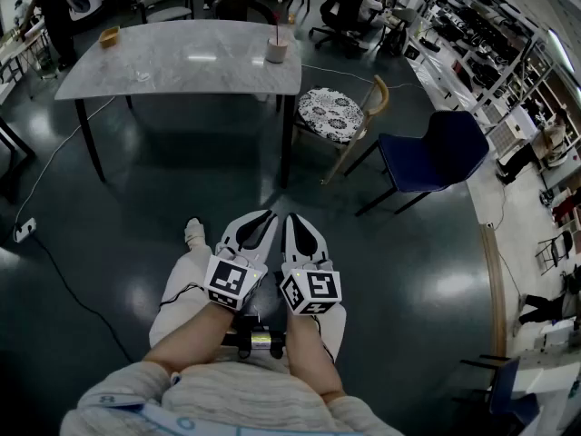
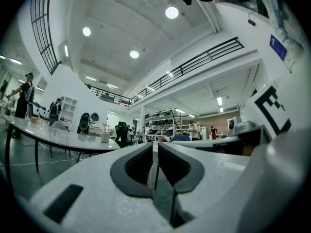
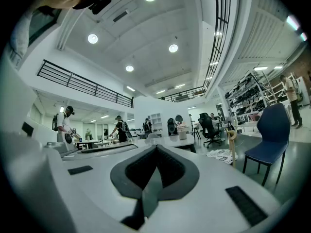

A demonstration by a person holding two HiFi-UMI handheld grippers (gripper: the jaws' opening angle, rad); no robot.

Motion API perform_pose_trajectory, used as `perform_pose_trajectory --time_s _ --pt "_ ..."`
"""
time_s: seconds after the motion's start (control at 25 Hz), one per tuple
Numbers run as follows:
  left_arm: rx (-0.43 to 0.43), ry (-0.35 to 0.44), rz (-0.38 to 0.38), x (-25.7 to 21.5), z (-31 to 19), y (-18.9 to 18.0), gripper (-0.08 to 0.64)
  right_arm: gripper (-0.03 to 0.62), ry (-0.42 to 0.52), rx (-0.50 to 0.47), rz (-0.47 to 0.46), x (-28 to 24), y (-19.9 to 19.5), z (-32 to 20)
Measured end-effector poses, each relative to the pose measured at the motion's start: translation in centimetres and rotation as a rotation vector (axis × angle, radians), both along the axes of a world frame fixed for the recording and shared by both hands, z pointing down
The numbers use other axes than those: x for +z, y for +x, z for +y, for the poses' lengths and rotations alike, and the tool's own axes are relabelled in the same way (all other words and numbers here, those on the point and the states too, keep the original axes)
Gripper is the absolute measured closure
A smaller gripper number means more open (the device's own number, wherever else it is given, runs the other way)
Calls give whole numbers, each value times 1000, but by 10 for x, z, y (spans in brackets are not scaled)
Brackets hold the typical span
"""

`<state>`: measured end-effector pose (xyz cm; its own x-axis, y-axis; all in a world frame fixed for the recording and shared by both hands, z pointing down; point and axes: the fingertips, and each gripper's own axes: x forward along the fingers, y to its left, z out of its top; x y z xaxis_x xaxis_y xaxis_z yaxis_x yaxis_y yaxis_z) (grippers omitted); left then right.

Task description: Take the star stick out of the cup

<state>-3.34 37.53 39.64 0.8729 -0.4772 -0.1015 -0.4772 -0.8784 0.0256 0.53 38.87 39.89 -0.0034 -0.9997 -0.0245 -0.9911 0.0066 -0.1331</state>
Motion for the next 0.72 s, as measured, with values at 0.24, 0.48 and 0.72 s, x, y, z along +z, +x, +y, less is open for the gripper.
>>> perform_pose_trajectory --time_s 0.24,0.48,0.72 --pt "-3 13 -9 5 -2 -1 523 583 -8 1 5 5 -2 -2" --pt "6 50 -16 2 -4 3 523 583 32 -22 -45 1 -3 -6" --pt "-3 47 -12 -1 -12 9 523 581 53 -28 -71 -2 1 -13"
